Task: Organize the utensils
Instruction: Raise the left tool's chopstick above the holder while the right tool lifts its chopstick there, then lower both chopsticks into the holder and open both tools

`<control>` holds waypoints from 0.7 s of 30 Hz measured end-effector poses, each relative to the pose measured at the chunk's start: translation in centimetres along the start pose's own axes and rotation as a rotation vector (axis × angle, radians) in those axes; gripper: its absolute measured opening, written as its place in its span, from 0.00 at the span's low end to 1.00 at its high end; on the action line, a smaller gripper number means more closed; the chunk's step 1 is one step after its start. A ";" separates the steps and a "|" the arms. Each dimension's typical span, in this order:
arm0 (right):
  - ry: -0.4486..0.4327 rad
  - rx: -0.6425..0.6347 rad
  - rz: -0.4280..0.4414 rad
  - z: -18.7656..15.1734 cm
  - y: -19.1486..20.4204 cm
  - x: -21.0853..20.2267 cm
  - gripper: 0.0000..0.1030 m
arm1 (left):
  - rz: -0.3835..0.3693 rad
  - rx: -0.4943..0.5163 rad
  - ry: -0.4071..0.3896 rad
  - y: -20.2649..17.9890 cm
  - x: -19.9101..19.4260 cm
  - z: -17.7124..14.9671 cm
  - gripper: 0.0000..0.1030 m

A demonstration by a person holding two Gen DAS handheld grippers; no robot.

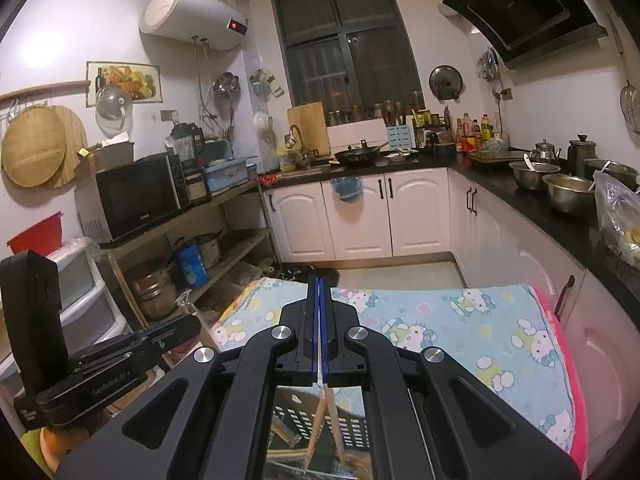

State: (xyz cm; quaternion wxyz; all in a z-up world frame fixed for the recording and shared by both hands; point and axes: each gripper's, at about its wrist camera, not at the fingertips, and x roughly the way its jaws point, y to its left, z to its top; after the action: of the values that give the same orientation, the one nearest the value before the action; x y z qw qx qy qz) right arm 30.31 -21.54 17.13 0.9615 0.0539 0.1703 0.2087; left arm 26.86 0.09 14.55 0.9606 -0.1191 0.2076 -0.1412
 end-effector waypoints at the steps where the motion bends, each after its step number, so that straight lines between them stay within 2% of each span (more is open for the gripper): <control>1: 0.004 -0.003 -0.005 -0.2 0.0 0.0 0.01 | 0.000 -0.001 0.003 0.0 0.1 -0.1 0.01; 16: 0.054 0.017 -0.020 -1.8 -1.1 -0.5 0.02 | 0.022 -0.018 0.025 0.8 -0.4 -0.9 0.03; 18: 0.067 0.018 -0.020 -2.1 -1.2 -0.5 0.04 | 0.025 -0.019 0.027 1.0 -0.5 -1.1 0.07; 20: 0.080 0.019 -0.022 -2.4 -1.3 -0.6 0.18 | 0.029 -0.024 0.028 1.1 -0.8 -1.2 0.10; 21: 0.082 0.020 -0.023 -2.5 -1.4 -0.7 0.19 | 0.030 -0.025 0.028 1.1 -0.9 -1.2 0.11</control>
State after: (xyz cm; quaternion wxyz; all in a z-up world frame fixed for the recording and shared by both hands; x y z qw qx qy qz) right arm 29.37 -22.99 14.72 0.9555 0.0530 0.2124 0.1978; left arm 25.81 1.18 13.46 0.9580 -0.1260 0.2246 -0.1260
